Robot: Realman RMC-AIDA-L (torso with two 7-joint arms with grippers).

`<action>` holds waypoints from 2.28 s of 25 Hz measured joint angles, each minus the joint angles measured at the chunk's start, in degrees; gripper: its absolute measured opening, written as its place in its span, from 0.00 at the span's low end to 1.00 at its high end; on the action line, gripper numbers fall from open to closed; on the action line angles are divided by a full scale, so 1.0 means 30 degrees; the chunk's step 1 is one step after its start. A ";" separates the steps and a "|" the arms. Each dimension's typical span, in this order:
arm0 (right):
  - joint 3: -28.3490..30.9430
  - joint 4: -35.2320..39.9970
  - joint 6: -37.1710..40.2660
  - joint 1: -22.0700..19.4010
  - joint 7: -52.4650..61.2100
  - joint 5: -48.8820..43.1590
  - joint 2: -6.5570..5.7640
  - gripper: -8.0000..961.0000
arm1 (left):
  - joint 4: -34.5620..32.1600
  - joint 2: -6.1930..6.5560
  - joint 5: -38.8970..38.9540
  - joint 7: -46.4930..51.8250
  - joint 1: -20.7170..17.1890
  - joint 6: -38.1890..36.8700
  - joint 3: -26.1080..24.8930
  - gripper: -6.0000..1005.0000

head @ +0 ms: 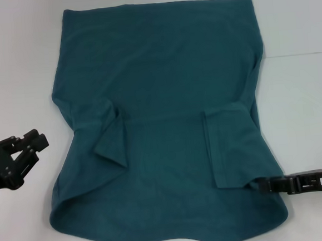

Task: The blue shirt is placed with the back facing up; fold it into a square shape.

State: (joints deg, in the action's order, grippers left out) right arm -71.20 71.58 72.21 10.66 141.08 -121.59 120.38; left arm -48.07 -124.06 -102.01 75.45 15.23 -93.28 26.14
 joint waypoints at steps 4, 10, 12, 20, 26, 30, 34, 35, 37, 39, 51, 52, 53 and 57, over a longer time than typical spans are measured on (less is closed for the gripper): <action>-0.0587 -0.0598 -0.0992 0.0300 -0.0025 -0.0356 -0.0041 0.40 | 0.0142 -0.0040 -0.0002 -0.0183 -0.0079 -0.0035 -0.0034 0.19; -0.1692 -0.0745 -0.2558 0.0693 -0.0199 -0.1116 -0.0050 0.16 | 0.0210 -0.0049 0.0004 -0.0235 -0.0096 -0.0057 -0.0045 0.19; -0.1884 -0.0671 -0.2793 0.0913 -0.0270 -0.1132 -0.0050 0.14 | 0.0210 -0.0047 0.0006 -0.0239 -0.0097 -0.0069 -0.0060 0.19; -0.1856 0.0525 -0.2807 0.1370 -0.0301 -0.1148 -0.0051 0.06 | 0.0206 -0.0044 -0.0003 -0.0248 -0.0159 -0.0152 -0.0073 0.19; -0.1507 0.0934 -0.2783 0.1452 -0.0298 -0.1160 -0.0109 0.06 | 0.0210 -0.0043 -0.0014 -0.0248 -0.0284 -0.0202 -0.0061 0.19; -0.1248 0.0940 -0.2916 0.1505 -0.0432 -0.1160 -0.0108 0.06 | 0.0220 -0.0043 -0.0090 -0.0216 -0.0327 -0.0228 -0.0050 0.19; -0.0973 0.0948 -0.3025 0.1547 -0.0641 -0.1144 -0.0108 0.06 | 0.0123 -0.0042 -0.0955 0.0038 -0.0333 -0.0226 -0.0070 0.19; -0.0912 0.0950 -0.3097 0.1603 -0.0678 -0.1137 -0.0108 0.07 | -0.0014 -0.0039 -0.1281 0.0198 -0.0326 -0.0222 -0.0072 0.19; -0.0864 0.0952 -0.3131 0.1646 -0.0715 -0.1140 -0.0108 0.07 | -0.0508 -0.0022 -0.1804 0.0622 -0.0340 -0.0229 -0.0084 0.19; -0.0666 0.0868 -0.3230 0.1805 -0.0860 -0.1153 -0.0121 0.07 | -0.1206 -0.0015 -0.2220 0.1129 -0.0412 -0.0250 -0.0056 0.19; -0.0708 0.0586 -0.3116 0.3549 -0.1024 -0.2616 -0.0132 0.07 | -0.7155 0.0014 -0.5874 0.7614 0.0586 -0.0333 0.2826 0.20; -0.0746 0.0647 -0.3110 0.3600 -0.1024 -0.2622 -0.0124 0.07 | -0.7388 0.0031 -0.6448 0.8166 0.0772 -0.0314 0.3105 0.20; -0.0767 0.0680 -0.3108 0.3647 -0.1024 -0.2623 -0.0120 0.07 | -0.7553 0.0042 -0.6972 0.8736 0.0997 -0.0247 0.3376 0.20; -0.0625 0.0645 -0.3230 0.4024 -0.1082 -0.2631 -0.0173 0.07 | -0.7892 0.0045 -0.8866 1.0346 0.1746 -0.0011 0.4179 0.21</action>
State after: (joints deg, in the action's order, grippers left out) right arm -73.08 73.51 62.52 22.73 137.83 -129.48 119.86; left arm -71.75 -123.92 -128.61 106.49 20.46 -93.31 38.68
